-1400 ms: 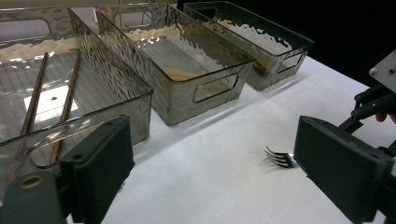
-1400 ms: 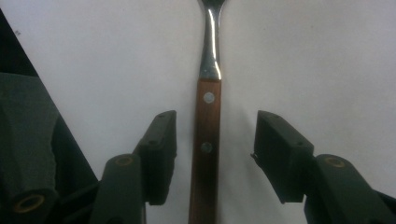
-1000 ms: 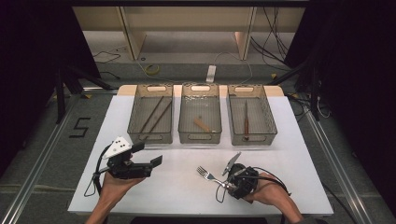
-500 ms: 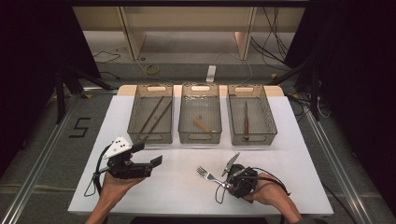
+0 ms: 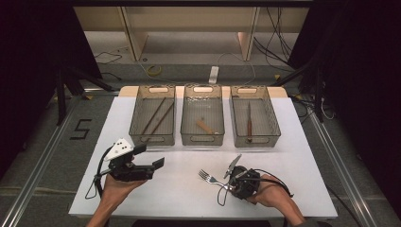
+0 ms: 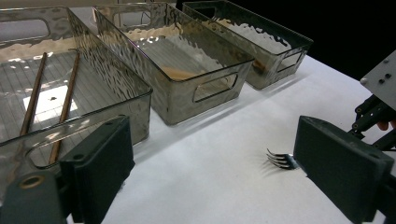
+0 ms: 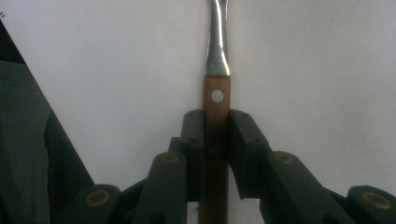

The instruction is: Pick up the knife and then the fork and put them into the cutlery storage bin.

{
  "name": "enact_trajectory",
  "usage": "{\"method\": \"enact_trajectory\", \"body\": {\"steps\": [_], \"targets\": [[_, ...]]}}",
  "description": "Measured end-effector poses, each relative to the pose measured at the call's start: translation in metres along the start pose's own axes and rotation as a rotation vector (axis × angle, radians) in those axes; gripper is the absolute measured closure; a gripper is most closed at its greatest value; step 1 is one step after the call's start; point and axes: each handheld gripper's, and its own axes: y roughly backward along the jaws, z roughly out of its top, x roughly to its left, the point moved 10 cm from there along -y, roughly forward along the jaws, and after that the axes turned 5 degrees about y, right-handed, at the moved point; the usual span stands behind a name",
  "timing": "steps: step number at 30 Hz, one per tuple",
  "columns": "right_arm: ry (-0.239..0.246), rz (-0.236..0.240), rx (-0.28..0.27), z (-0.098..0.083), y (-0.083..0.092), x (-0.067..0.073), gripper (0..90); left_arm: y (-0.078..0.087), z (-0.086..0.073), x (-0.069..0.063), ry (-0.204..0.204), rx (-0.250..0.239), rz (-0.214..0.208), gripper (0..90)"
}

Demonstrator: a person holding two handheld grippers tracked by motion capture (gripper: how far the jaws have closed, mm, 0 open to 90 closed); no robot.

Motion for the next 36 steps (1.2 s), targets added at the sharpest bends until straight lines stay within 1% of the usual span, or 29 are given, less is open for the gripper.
{"method": "enact_trajectory", "body": {"steps": [5, 6, 13, 14, 15, 16, 19, 21, 23, 24, 26, 28, 29, 30, 32, 33, 36], "targets": [[0.012, -0.003, -0.007, 0.001, 0.0, 0.0, 77.1, 0.0, 0.0, 0.0, 0.001, -0.001, -0.001, 11.4], [0.028, -0.006, 0.002, 0.0, 0.0, -0.001, 77.2, 0.0, 0.0, 0.0, 0.001, -0.001, -0.001, 11.4], [0.029, -0.008, -0.012, 0.0, 0.002, -0.001, 77.3, 0.0, 0.0, 0.0, 0.0, 0.0, 0.001, 11.4], [0.02, -0.01, -0.014, 0.0, 0.004, -0.002, 77.3, 0.0, 0.0, 0.0, 0.0, 0.0, 0.001, 11.5], [0.028, -0.015, -0.017, -0.001, 0.005, -0.004, 77.2, 0.0, 0.0, 0.0, 0.0, 0.0, 0.001, 11.5], [0.014, -0.017, -0.023, -0.001, 0.006, -0.004, 77.3, 0.0, 0.0, 0.0, -0.001, 0.002, 0.001, 11.4], [0.01, -0.024, -0.035, -0.001, 0.008, -0.008, 77.3, 0.0, 0.0, 0.0, 0.001, 0.0, 0.0, 11.5], [-0.007, -0.027, -0.047, 0.0, 0.009, -0.009, 77.2, 0.001, 0.0, 0.0, 0.0, -0.001, 0.0, 11.5], [-0.004, -0.028, -0.054, -0.001, 0.012, -0.011, 77.2, 0.001, 0.0, 0.0, 0.002, -0.001, 0.001, 11.4], [-0.026, -0.031, -0.061, -0.001, 0.013, -0.011, 77.2, 0.0, 0.0, 0.0, 0.002, -0.001, 0.002, 11.5], [-0.021, -0.039, -0.085, -0.001, 0.015, -0.015, 77.2, 0.0, 0.0, 0.0, 0.002, 0.0, 0.003, 11.4], [-0.042, -0.035, -0.094, -0.001, 0.018, -0.016, 77.2, 0.0, 0.0, 0.0, 0.002, 0.0, 0.003, 11.4], [-0.036, -0.037, -0.098, -0.002, 0.019, -0.018, 77.3, 0.0, 0.0, 0.0, 0.001, 0.001, 0.003, 11.5], [-0.055, -0.039, -0.11, -0.001, 0.02, -0.018, 77.2, 0.0, 0.0, 0.0, -0.001, 0.002, 0.003, 11.5], [-0.048, -0.045, -0.112, -0.003, 0.022, -0.022, 77.2, 0.0, 0.0, 0.0, 0.001, 0.0, 0.003, 11.4], [-0.051, -0.049, -0.123, -0.003, 0.023, -0.023, 77.3, 0.0, 0.0, 0.0, 0.001, 0.0, 0.002, 11.4], [-0.074, -0.051, -0.135, -0.004, 0.026, -0.025, 77.3, 0.0, 0.0, -0.001, 0.002, -0.002, 0.002, 11.4]]}}
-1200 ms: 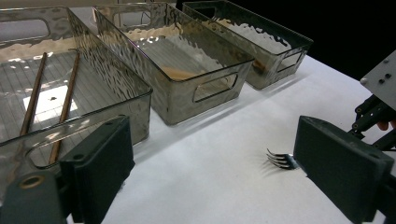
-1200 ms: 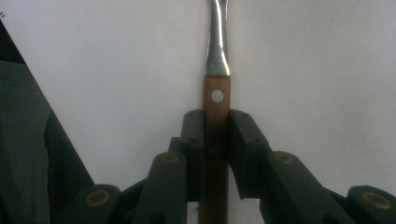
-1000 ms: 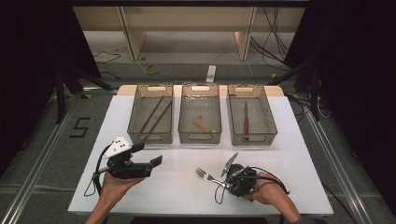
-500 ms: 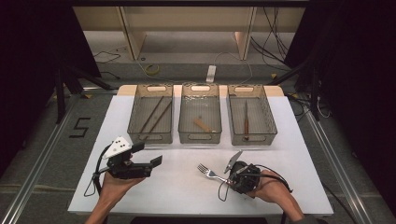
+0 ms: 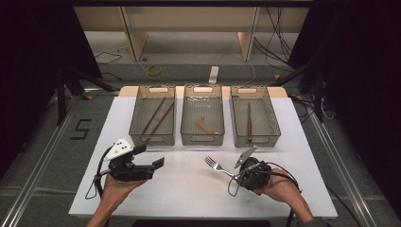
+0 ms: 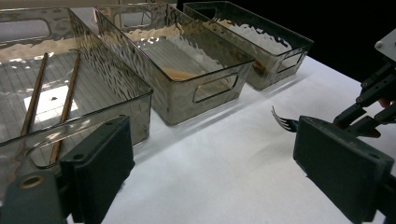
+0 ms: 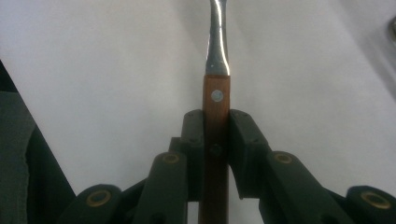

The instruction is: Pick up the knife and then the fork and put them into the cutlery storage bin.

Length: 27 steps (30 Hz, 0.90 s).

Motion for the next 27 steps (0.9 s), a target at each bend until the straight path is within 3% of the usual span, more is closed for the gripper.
{"method": "enact_trajectory", "body": {"steps": [17, 27], "targets": [[-0.045, -0.041, -0.082, 0.001, 0.02, -0.021, 77.3, 0.0, 0.0, 0.001, -0.001, 0.0, 0.001, 11.4], [-0.074, -0.059, -0.123, 0.014, 0.03, -0.038, 77.2, 0.001, 0.0, 0.001, 0.005, -0.005, 0.002, 11.4]]}}
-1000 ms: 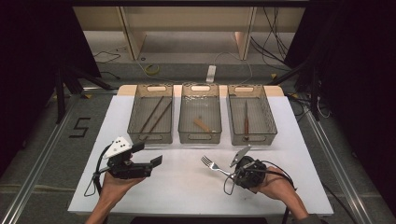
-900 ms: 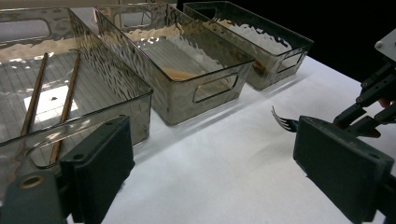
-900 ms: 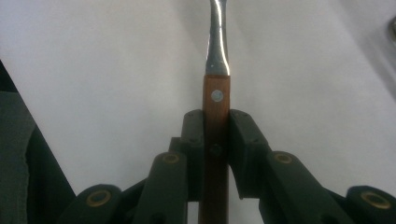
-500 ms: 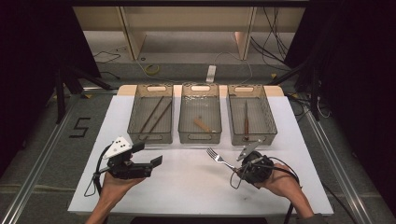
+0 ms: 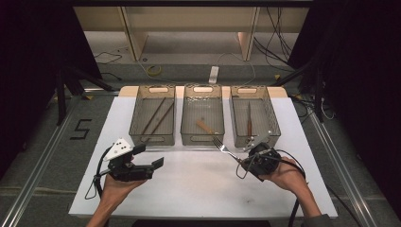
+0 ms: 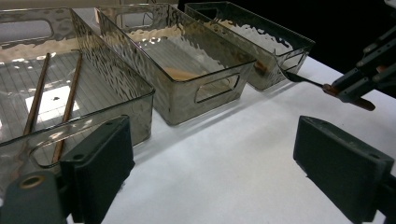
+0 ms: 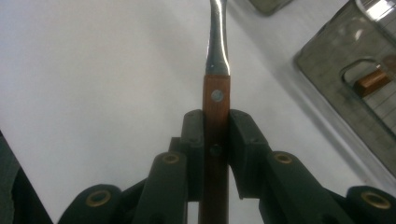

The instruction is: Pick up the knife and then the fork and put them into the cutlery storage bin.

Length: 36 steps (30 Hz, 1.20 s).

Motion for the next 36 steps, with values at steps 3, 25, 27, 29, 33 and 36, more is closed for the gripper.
{"method": "enact_trajectory", "body": {"steps": [3, 25, 27, 29, 33, 36], "targets": [[-0.007, -0.01, -0.016, 0.006, 0.004, -0.005, 77.2, 0.0, -0.001, 0.0, -0.005, 0.005, 0.0, 11.4], [-0.133, -0.07, -0.142, 0.044, 0.028, -0.071, 77.2, 0.0, -0.001, 0.001, 0.001, 0.004, 0.004, 11.4], [-0.138, -0.082, -0.146, 0.047, 0.031, -0.077, 77.2, -0.001, -0.001, 0.001, 0.001, 0.003, 0.004, 11.4], [-0.143, -0.089, -0.147, 0.051, 0.033, -0.082, 77.2, -0.001, -0.001, 0.001, 0.001, 0.003, 0.004, 11.4], [-0.156, -0.098, -0.143, 0.057, 0.034, -0.09, 77.2, -0.001, -0.001, 0.001, 0.003, 0.001, 0.003, 11.4], [-0.166, -0.104, -0.142, 0.06, 0.033, -0.097, 77.2, -0.001, -0.001, 0.001, 0.004, 0.002, 0.003, 11.4]]}}
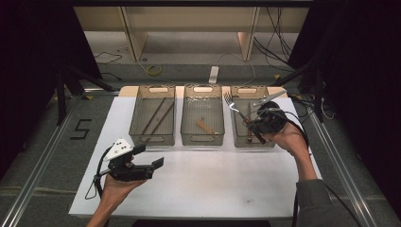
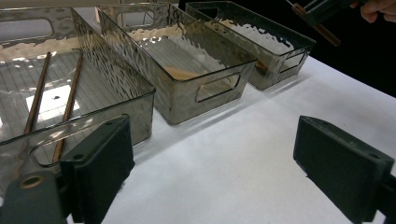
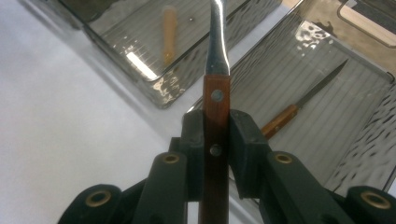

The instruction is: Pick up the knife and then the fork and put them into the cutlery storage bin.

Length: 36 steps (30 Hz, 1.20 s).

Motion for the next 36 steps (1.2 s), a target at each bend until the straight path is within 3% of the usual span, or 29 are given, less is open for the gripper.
{"method": "enact_trajectory", "body": {"steps": [14, 33, 36], "targets": [[-0.096, -0.047, -0.011, 0.017, -0.009, -0.036, 77.2, 0.0, 0.0, 0.0, -0.001, 0.0, -0.003, 11.4], [-0.24, -0.094, 0.061, 0.011, -0.034, -0.07, 77.2, 0.001, 0.0, 0.0, 0.001, 0.001, -0.004, 11.4], [-0.231, -0.116, 0.094, 0.007, -0.039, -0.071, 77.1, 0.001, 0.0, 0.0, -0.001, -0.001, -0.005, 11.4]]}}
